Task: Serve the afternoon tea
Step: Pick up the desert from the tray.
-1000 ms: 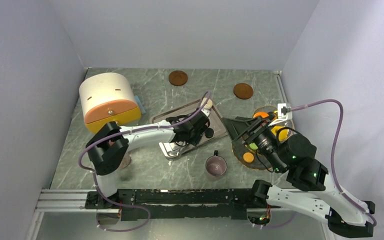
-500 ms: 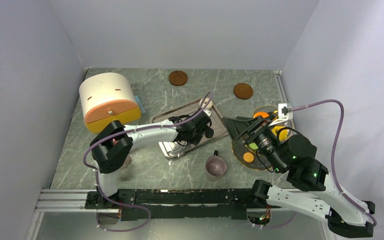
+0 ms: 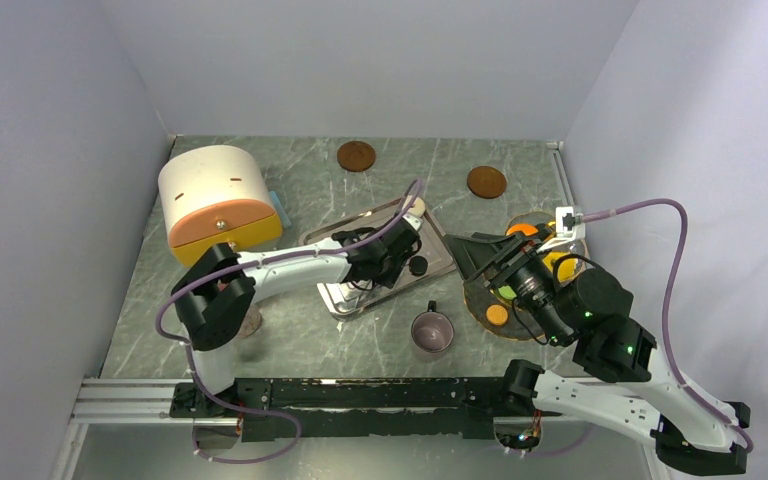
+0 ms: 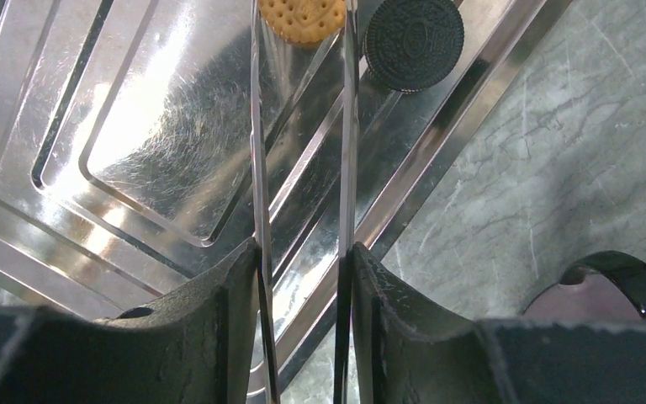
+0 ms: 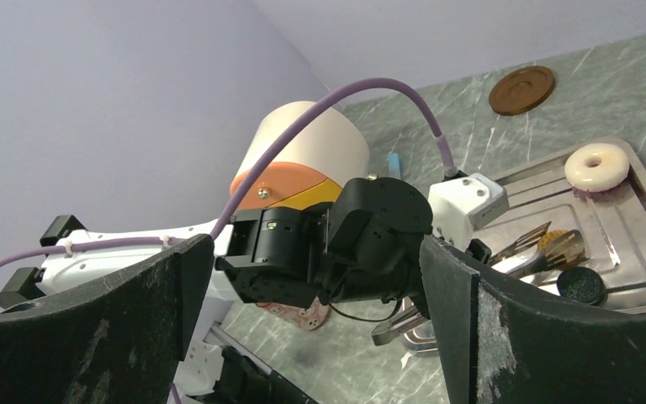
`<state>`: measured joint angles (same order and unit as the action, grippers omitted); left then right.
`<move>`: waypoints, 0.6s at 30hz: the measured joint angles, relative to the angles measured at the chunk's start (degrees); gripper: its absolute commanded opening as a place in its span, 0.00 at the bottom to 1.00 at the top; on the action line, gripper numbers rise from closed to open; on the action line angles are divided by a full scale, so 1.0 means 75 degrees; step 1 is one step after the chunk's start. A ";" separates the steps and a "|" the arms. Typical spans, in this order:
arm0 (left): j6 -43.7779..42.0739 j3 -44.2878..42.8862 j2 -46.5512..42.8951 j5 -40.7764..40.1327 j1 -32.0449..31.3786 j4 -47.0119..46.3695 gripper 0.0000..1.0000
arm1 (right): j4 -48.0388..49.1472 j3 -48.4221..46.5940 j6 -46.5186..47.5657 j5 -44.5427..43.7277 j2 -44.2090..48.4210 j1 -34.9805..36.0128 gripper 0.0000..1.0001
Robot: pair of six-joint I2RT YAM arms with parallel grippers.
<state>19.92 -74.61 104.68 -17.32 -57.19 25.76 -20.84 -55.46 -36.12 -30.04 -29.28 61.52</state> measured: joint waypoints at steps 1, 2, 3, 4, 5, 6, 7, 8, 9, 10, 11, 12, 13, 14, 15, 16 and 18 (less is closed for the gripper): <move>0.0000 0.0000 -0.0026 0.0000 0.0000 0.0023 0.42 | -0.0003 0.0000 0.0003 0.0003 -0.0009 0.0000 0.97; 0.0000 0.0000 -0.0058 0.0000 0.0000 0.0044 0.42 | -0.0003 0.0000 0.0003 0.0003 -0.0015 0.0000 0.97; 0.0000 0.0000 -0.0096 0.0000 0.0000 0.0073 0.42 | -0.0003 0.0000 0.0003 0.0003 -0.0023 0.0000 0.97; 0.0003 0.0000 -0.0137 0.0000 0.0000 0.0090 0.42 | -0.0003 0.0000 0.0003 0.0003 -0.0023 0.0000 0.97; 0.0003 0.0000 -0.0178 0.0000 0.0000 0.0105 0.41 | -0.0003 0.0000 0.0003 0.0003 -0.0023 0.0000 0.97; 0.0003 -0.0003 -0.0224 -0.0003 0.0000 0.0125 0.41 | -0.0003 0.0000 0.0003 0.0003 -0.0020 0.0000 0.97; 0.0003 -0.0003 -0.0283 0.0000 0.0000 0.0149 0.41 | -0.0003 0.0000 0.0003 0.0003 -0.0020 0.0000 0.97; 0.0003 -0.0003 -0.0347 0.0000 0.0000 0.0169 0.41 | -0.0003 0.0000 0.0003 0.0003 -0.0020 0.0000 0.97; 0.0003 -0.0006 -0.0396 0.0000 0.0000 0.0181 0.41 | 0.0000 0.0000 0.0003 0.0003 -0.0020 0.0000 0.97; 0.0003 -0.0026 -0.0449 0.0000 0.0000 0.0201 0.40 | 0.0000 0.0000 0.0003 0.0006 -0.0015 0.0000 0.97; 0.0006 -0.0052 -0.0495 0.0000 0.0000 0.0213 0.40 | 0.0000 0.0000 0.0003 0.0003 -0.0012 0.0000 0.97; 0.0009 -0.0090 -0.0539 0.0000 0.0000 0.0216 0.40 | 0.0000 0.0000 0.0003 0.0003 -0.0009 0.0000 0.97; 0.0017 -0.0119 -0.0580 0.0000 0.0000 0.0210 0.40 | 0.0000 0.0000 0.0003 0.0006 -0.0009 0.0000 0.97; 0.0032 -0.0149 -0.0627 0.0003 0.0000 0.0210 0.40 | -0.0003 0.0000 0.0003 0.0006 -0.0009 0.0000 0.97; 0.0044 -0.0178 -0.0673 0.0009 0.0000 0.0213 0.40 | -0.0003 0.0000 0.0003 0.0006 -0.0009 0.0000 0.97; 0.0055 -0.0204 -0.0705 0.0023 0.0000 0.0210 0.40 | -0.0003 0.0000 0.0003 0.0006 -0.0009 0.0000 0.97; 0.0076 -0.0233 -0.0775 0.0102 -0.0003 0.0195 0.40 | -0.0003 0.0000 0.0003 0.0006 -0.0009 0.0000 0.97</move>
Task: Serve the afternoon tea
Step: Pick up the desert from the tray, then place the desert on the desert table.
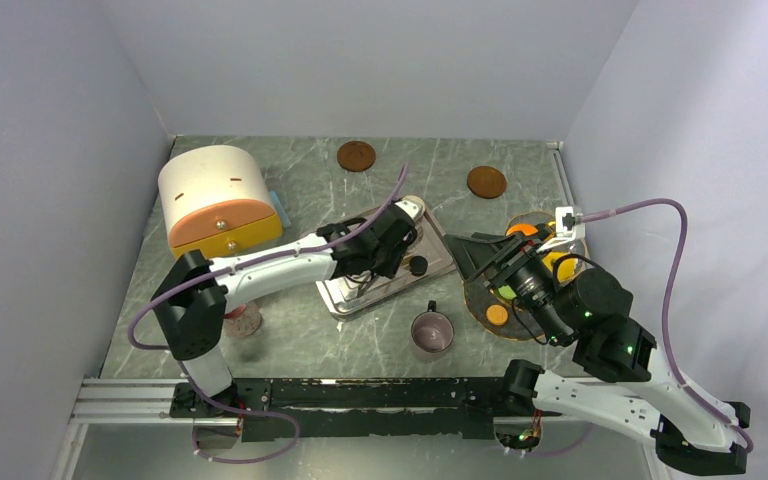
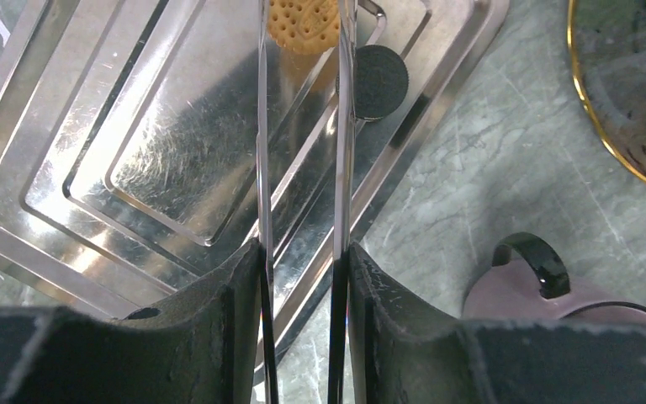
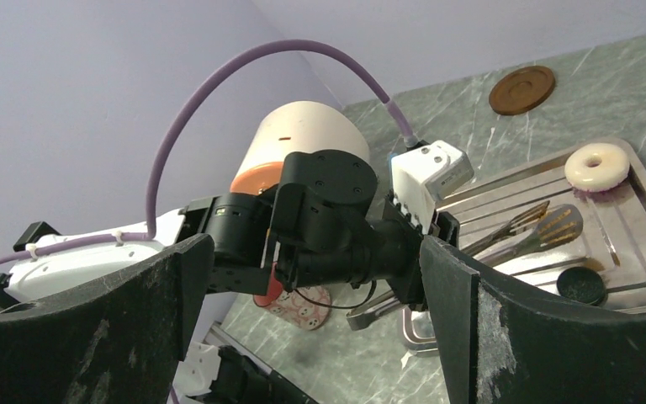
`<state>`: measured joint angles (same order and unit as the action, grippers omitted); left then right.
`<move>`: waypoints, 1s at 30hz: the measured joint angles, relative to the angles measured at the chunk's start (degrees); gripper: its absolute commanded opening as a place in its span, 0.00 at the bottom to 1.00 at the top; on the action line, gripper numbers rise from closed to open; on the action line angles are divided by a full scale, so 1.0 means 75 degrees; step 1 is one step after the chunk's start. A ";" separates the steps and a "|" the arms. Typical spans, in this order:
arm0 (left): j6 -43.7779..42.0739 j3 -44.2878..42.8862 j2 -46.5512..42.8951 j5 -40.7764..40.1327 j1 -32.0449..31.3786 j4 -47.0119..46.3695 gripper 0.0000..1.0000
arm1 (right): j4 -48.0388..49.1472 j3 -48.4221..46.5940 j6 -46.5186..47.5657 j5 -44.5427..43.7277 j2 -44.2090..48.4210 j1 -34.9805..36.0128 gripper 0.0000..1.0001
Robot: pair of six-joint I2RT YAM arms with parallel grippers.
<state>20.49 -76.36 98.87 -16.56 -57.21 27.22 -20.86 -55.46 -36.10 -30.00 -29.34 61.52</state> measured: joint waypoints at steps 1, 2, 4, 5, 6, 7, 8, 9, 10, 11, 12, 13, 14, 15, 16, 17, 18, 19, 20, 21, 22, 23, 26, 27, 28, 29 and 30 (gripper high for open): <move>0.0017 0.0000 -0.0035 0.0052 -0.0009 -0.0006 0.40 | 0.0000 0.0000 0.0000 -0.0003 0.0000 0.0000 0.97; 0.0044 0.0000 -0.0058 0.0102 -0.0029 -0.0009 0.40 | 0.0003 0.0000 0.0000 -0.0003 0.0000 0.0000 0.97; 0.0102 0.0000 -0.0099 0.0210 -0.0070 -0.0067 0.40 | 0.0003 0.0000 -0.0003 -0.0003 0.0000 0.0000 0.97; 0.0134 0.0000 -0.0114 0.0248 -0.0114 -0.0105 0.40 | 0.0003 0.0000 -0.0003 -0.0003 0.0000 0.0000 0.97; 0.0169 0.0000 -0.0122 0.0280 -0.0160 -0.0134 0.40 | 0.0003 0.0000 -0.0003 -0.0003 0.0000 0.0000 0.97; 0.0198 0.0000 -0.0125 0.0329 -0.0219 -0.0163 0.40 | 0.0003 0.0000 -0.0003 -0.0003 0.0000 0.0000 0.97; 0.0236 -0.0003 -0.0125 0.0373 -0.0294 -0.0192 0.40 | 0.0000 0.0000 -0.0003 -0.0003 0.0000 0.0000 0.97; 0.0268 -0.0009 -0.0125 0.0417 -0.0364 -0.0219 0.40 | 0.0000 0.0000 -0.0003 -0.0003 0.0000 0.0000 0.97; 0.0306 -0.0012 -0.0125 0.0460 -0.0440 -0.0239 0.40 | 0.0000 0.0000 -0.0003 -0.0003 0.0000 0.0000 0.97; 0.0338 -0.0020 -0.0125 0.0501 -0.0522 -0.0274 0.40 | 0.0000 0.0000 -0.0003 -0.0003 0.0000 0.0000 0.97; 0.0370 -0.0055 -0.0111 0.0533 -0.0606 -0.0280 0.39 | 0.0000 0.0000 -0.0006 -0.0003 0.0000 0.0000 0.97; 0.0396 -0.0119 -0.0079 0.0560 -0.0694 -0.0280 0.39 | 0.0003 0.0000 -0.0006 -0.0003 0.0000 0.0000 0.97; 0.0423 -0.0213 -0.0029 0.0571 -0.0784 -0.0280 0.39 | 0.0003 0.0000 -0.0006 -0.0003 0.0000 0.0000 0.97; 0.0446 -0.0335 0.0044 0.0580 -0.0886 -0.0291 0.39 | 0.0003 0.0000 -0.0006 -0.0003 0.0000 0.0000 0.97; 0.0472 -0.0452 0.0125 0.0589 -0.0988 -0.0312 0.39 | 0.0000 0.0000 -0.0006 -0.0003 0.0003 0.0000 0.97; 0.0484 -0.0527 0.0189 0.0600 -0.1055 -0.0338 0.39 | -0.0003 0.0000 -0.0006 -0.0003 0.0003 0.0000 0.97; 0.0507 -0.0603 0.0259 0.0644 -0.1145 -0.0385 0.39 | -0.0003 0.0000 -0.0006 -0.0003 0.0003 0.0000 0.97; 0.0530 -0.0632 0.0318 0.0682 -0.1215 -0.0455 0.39 | -0.0003 0.0000 -0.0006 -0.0003 0.0006 0.0000 0.97; 0.0562 -0.0641 0.0370 0.0717 -0.1294 -0.0533 0.39 | -0.0003 0.0000 -0.0009 -0.0003 0.0012 0.0000 0.97; 0.0589 -0.0641 0.0428 0.0749 -0.1370 -0.0592 0.39 | -0.0003 0.0000 -0.0009 -0.0003 0.0026 0.0000 0.97; 0.0621 -0.0641 0.0484 0.0775 -0.1428 -0.0638 0.38 | -0.0006 0.0000 -0.0009 -0.0003 0.0041 0.0000 0.97; 0.0653 -0.0641 0.0542 0.0801 -0.1475 -0.0676 0.38 | -0.0003 0.0000 -0.0009 -0.0006 0.0052 0.0000 0.97; 0.0766 -0.0778 0.0816 0.0886 -0.1638 -0.0688 0.37 | -0.0006 0.0000 -0.0009 -0.0003 0.0067 0.0000 0.97; 0.0790 -0.0866 0.0933 0.0906 -0.1684 -0.0685 0.37 | -0.0009 0.0000 -0.0009 -0.0003 0.0067 0.0000 0.97; 0.0807 -0.0927 0.1032 0.0915 -0.1725 -0.0697 0.37 | -0.0015 0.0000 -0.0009 -0.0003 0.0073 0.0000 0.97; 0.0822 -0.0988 0.1125 0.0924 -0.1772 -0.0694 0.37 | -0.0017 0.0000 -0.0009 -0.0006 0.0082 0.0000 0.97; 0.0842 -0.1020 0.1195 0.0935 -0.1816 -0.0694 0.37 | -0.0026 0.0000 -0.0009 -0.0006 0.0099 0.0000 0.97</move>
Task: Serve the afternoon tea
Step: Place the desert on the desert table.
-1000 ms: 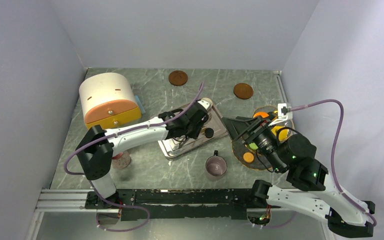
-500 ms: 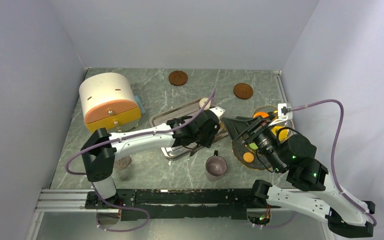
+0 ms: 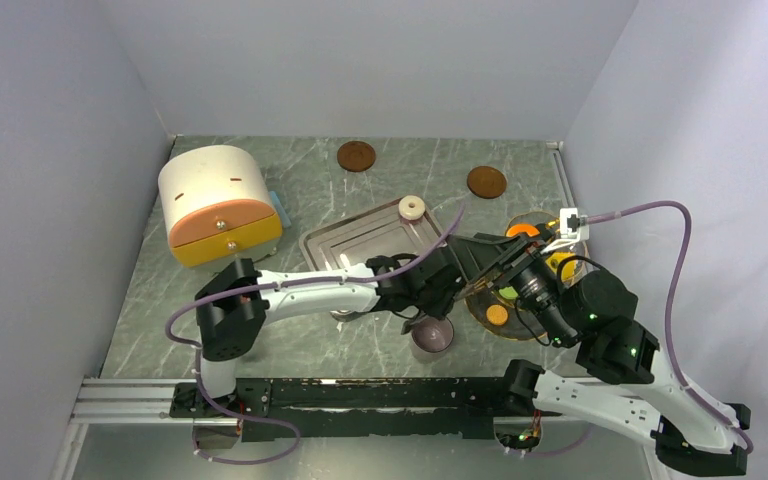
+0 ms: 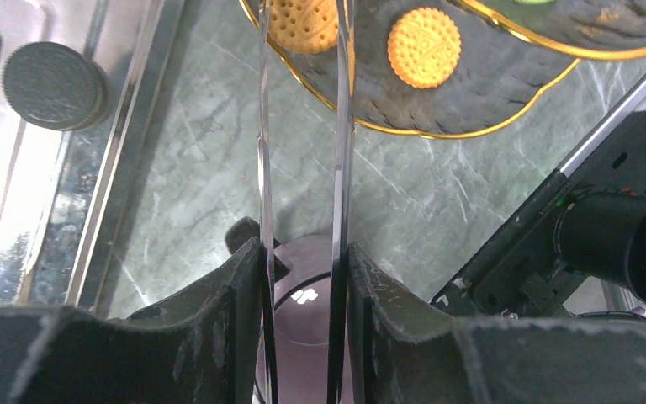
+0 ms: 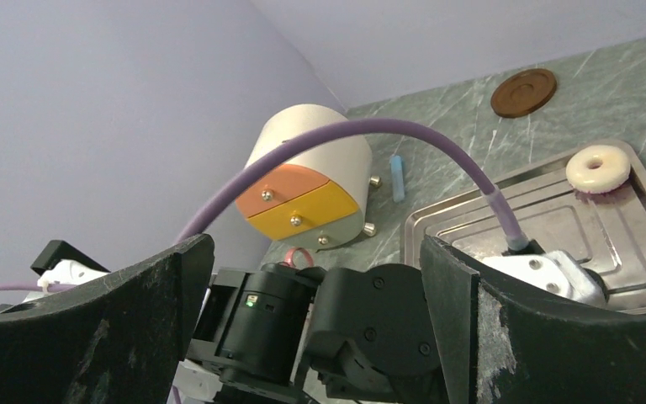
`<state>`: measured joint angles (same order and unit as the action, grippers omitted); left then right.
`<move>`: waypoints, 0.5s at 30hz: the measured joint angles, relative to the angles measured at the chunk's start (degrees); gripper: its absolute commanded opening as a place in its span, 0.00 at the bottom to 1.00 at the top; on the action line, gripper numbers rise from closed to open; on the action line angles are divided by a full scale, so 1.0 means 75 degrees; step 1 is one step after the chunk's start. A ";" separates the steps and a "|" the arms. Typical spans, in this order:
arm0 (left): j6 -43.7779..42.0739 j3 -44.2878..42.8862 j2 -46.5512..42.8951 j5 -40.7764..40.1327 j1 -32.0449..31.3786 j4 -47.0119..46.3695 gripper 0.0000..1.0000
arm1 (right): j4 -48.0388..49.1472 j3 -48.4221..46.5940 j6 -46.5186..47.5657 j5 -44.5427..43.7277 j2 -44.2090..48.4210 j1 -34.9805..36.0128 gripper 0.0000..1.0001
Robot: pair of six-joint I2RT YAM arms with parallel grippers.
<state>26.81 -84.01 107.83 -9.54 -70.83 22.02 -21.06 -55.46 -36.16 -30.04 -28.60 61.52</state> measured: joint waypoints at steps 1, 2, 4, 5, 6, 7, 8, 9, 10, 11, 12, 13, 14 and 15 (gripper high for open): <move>0.0006 -0.0015 0.0044 0.0009 -0.0038 0.0000 0.38 | -0.0003 0.0000 0.0000 0.0000 0.0017 0.0000 0.97; 0.0012 -0.0050 0.0093 0.0023 -0.0079 0.0015 0.38 | -0.0006 0.0000 0.0000 0.0000 0.0044 0.0000 0.97; 0.0017 -0.0152 0.0184 0.0052 -0.0134 0.0006 0.38 | -0.0006 0.0000 0.0000 -0.0003 0.0102 0.0000 0.97; 0.0023 -0.0189 0.0207 0.0058 -0.0152 0.0009 0.38 | -0.0006 0.0000 0.0000 -0.0006 0.0119 0.0000 0.97; 0.0026 -0.0233 0.0230 0.0067 -0.0172 0.0006 0.38 | -0.0003 0.0000 0.0000 -0.0006 0.0131 0.0000 0.97; 0.0029 -0.0280 0.0248 0.0085 -0.0181 0.0000 0.39 | -0.0003 0.0000 0.0000 -0.0009 0.0131 0.0000 0.97; 0.0029 -0.0329 0.0271 0.0096 -0.0187 0.0006 0.40 | -0.0012 -0.0003 0.0000 -0.0009 0.0131 0.0000 0.97; 0.0029 -0.0361 0.0283 0.0102 -0.0187 0.0000 0.42 | -0.0026 0.0000 0.0000 -0.0009 0.0131 0.0000 0.97; 0.0029 -0.0388 0.0297 0.0102 -0.0187 0.0000 0.43 | -0.0032 0.0000 0.0000 -0.0009 0.0131 0.0000 0.97; 0.0026 -0.0405 0.0306 0.0105 -0.0187 -0.0003 0.44 | -0.0032 0.0000 0.0000 -0.0009 0.0131 0.0000 0.97; 0.0029 -0.0428 0.0323 0.0105 -0.0189 0.0006 0.44 | -0.0032 0.0000 0.0000 -0.0012 0.0131 0.0000 0.97; 0.0029 -0.0443 0.0341 0.0105 -0.0192 0.0003 0.45 | -0.0032 0.0000 0.0000 -0.0015 0.0131 0.0000 0.97; 0.0029 -0.0449 0.0353 0.0105 -0.0195 0.0006 0.46 | -0.0035 0.0000 0.0000 -0.0026 0.0131 0.0000 0.97; 0.0029 -0.0449 0.0356 0.0102 -0.0201 0.0006 0.46 | -0.0035 0.0000 0.0000 -0.0029 0.0134 0.0000 0.97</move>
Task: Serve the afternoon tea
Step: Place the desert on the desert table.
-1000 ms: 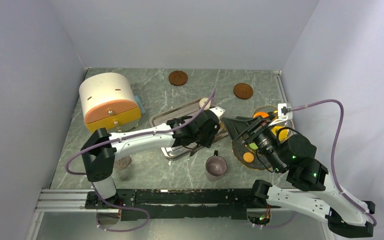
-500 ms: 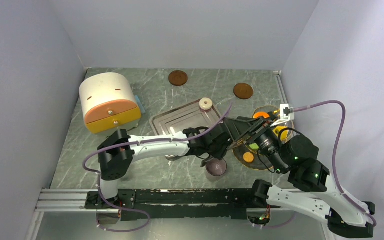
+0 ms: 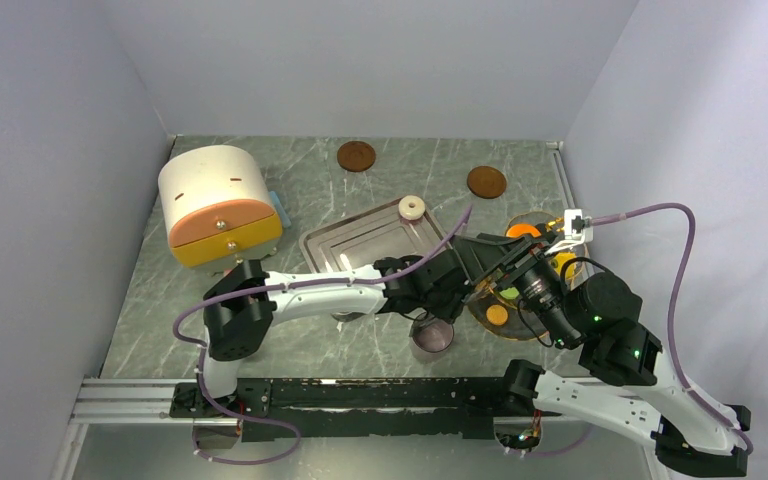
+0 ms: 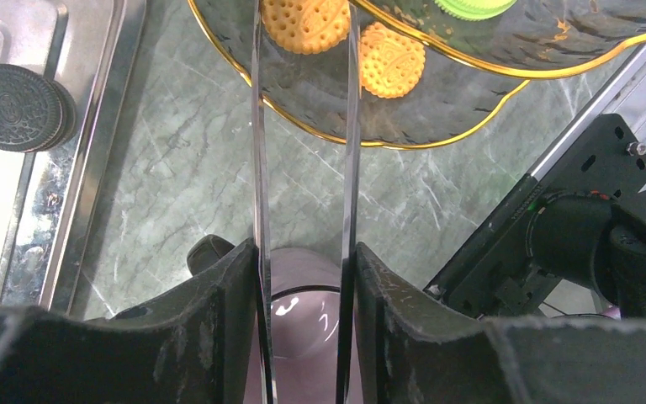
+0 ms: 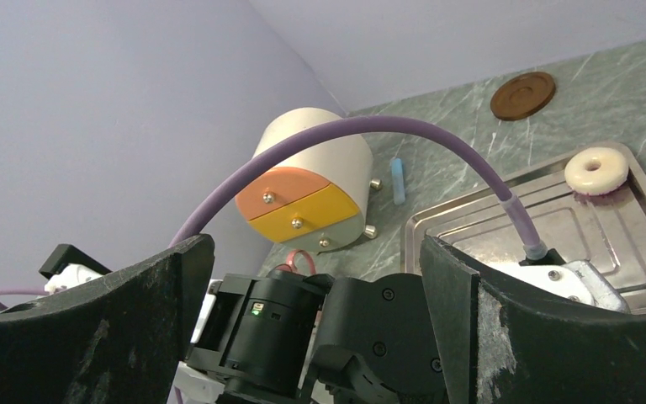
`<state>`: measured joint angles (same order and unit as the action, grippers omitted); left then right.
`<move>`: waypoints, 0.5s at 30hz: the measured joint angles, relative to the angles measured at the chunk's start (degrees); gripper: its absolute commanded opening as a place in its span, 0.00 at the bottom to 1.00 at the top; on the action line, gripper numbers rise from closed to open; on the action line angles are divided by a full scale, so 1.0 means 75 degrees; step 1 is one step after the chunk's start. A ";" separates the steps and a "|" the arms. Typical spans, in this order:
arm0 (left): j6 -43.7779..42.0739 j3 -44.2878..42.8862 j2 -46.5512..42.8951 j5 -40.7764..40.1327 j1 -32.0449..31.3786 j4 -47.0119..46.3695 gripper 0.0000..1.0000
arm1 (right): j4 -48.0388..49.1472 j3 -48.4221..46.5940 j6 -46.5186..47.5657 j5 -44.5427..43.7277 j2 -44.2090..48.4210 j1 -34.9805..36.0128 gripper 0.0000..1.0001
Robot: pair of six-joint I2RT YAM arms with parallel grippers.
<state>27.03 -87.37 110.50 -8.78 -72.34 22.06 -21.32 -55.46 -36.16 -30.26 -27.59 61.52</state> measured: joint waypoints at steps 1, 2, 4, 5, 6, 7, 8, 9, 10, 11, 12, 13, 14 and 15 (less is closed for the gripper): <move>0.0000 0.0000 0.0003 0.0000 -0.0009 0.0003 0.47 | 0.0000 0.0000 0.0000 -0.0003 0.0000 0.0000 0.97; 0.0000 0.0000 0.0003 0.0000 -0.0015 0.0003 0.48 | -0.0003 0.0000 0.0000 -0.0003 0.0003 0.0000 0.97; 0.0000 -0.0026 0.0020 0.0003 -0.0026 0.0020 0.50 | 0.0000 0.0000 0.0000 -0.0003 0.0006 0.0000 0.97; 0.0000 -0.0052 0.0044 0.0000 -0.0032 0.0029 0.51 | 0.0000 0.0000 0.0000 -0.0006 0.0006 0.0000 0.97; -0.0003 -0.0087 0.0061 0.0000 -0.0035 0.0047 0.52 | 0.0000 0.0000 0.0003 -0.0006 0.0006 0.0000 0.97; -0.0003 -0.0131 0.0085 0.0000 -0.0035 0.0067 0.53 | 0.0000 0.0000 0.0003 -0.0006 0.0006 0.0000 0.97; -0.0003 -0.0157 0.0096 0.0000 -0.0035 0.0067 0.54 | 0.0000 0.0000 0.0000 -0.0006 0.0006 0.0000 0.97; -0.0003 -0.0175 0.0099 0.0000 -0.0035 0.0070 0.55 | 0.0003 0.0000 0.0000 -0.0003 0.0006 0.0000 0.97; -0.0003 -0.0181 0.0099 -0.0003 -0.0035 0.0070 0.55 | 0.0003 0.0000 0.0000 -0.0003 0.0006 0.0000 0.97; -0.0003 -0.0187 0.0099 -0.0003 -0.0035 0.0070 0.56 | 0.0000 0.0000 0.0000 -0.0003 0.0006 0.0000 0.97; -0.0003 -0.0189 0.0099 -0.0003 -0.0035 0.0073 0.56 | 0.0003 0.0000 0.0000 -0.0003 0.0009 0.0000 0.97; -0.0006 -0.0189 0.0099 -0.0006 -0.0035 0.0082 0.57 | 0.0003 0.0000 0.0000 -0.0003 0.0012 0.0000 0.97; -0.0006 -0.0189 0.0099 -0.0009 -0.0035 0.0085 0.56 | 0.0003 0.0000 0.0000 -0.0003 0.0012 0.0000 0.97; -0.0006 -0.0189 0.0099 -0.0012 -0.0035 0.0093 0.56 | 0.0003 0.0000 0.0000 -0.0006 0.0012 0.0000 0.97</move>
<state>26.98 -88.79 111.24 -8.86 -72.60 22.76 -21.30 -55.46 -36.16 -30.30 -27.51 61.52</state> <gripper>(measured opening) 0.562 0.970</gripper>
